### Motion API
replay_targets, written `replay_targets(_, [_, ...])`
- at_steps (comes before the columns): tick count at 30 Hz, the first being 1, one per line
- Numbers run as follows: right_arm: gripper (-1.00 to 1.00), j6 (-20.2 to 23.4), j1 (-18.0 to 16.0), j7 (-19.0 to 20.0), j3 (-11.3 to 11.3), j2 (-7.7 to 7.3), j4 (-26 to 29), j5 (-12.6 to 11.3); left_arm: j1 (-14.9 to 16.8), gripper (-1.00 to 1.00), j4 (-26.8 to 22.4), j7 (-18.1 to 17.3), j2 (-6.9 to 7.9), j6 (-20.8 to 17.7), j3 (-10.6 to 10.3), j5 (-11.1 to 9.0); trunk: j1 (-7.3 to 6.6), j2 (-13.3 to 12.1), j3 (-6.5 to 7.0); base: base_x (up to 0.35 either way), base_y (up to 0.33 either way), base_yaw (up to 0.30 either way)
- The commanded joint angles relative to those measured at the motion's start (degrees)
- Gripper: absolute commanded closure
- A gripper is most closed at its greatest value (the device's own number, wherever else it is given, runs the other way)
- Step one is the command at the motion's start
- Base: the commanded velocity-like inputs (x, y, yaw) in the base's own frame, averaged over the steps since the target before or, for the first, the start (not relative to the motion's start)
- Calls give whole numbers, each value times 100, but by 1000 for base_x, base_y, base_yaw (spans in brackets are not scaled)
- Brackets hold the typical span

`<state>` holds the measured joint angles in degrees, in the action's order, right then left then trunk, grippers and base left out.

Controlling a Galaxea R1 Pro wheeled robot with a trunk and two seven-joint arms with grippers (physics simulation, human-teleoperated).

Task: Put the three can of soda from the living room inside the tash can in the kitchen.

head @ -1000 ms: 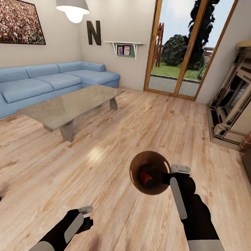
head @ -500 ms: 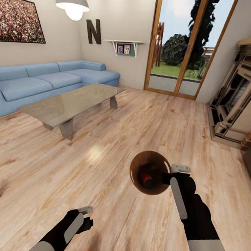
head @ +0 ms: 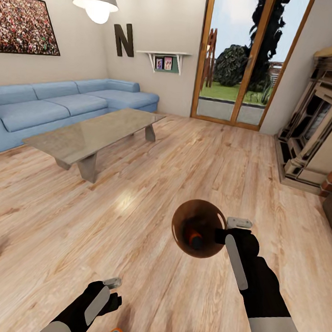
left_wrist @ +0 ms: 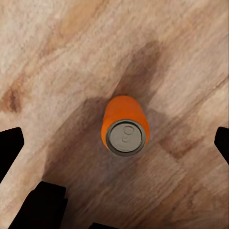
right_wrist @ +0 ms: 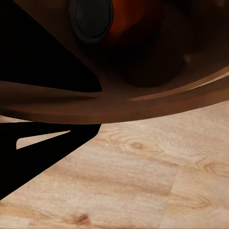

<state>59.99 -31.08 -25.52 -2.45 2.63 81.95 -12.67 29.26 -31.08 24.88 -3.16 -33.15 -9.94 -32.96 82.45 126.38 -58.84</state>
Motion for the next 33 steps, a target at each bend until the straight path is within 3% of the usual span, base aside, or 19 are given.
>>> replay_targets(1, [100,1,-3,30,-1,1,5,-16,0,-100,3,0,0,4,2,0,22,42,-18,0,0,0])
replay_targets(29, [100,1,-3,30,-1,9,14,-16,-4,-100,38,-21,-116,223,-101,-8,637,1165,-520,0,0,0])
replay_targets(33, [100,1,-3,30,-1,9,14,-16,-17,-100,40,-25,-121,228,-104,-9,637,1165,-520,0,0,0])
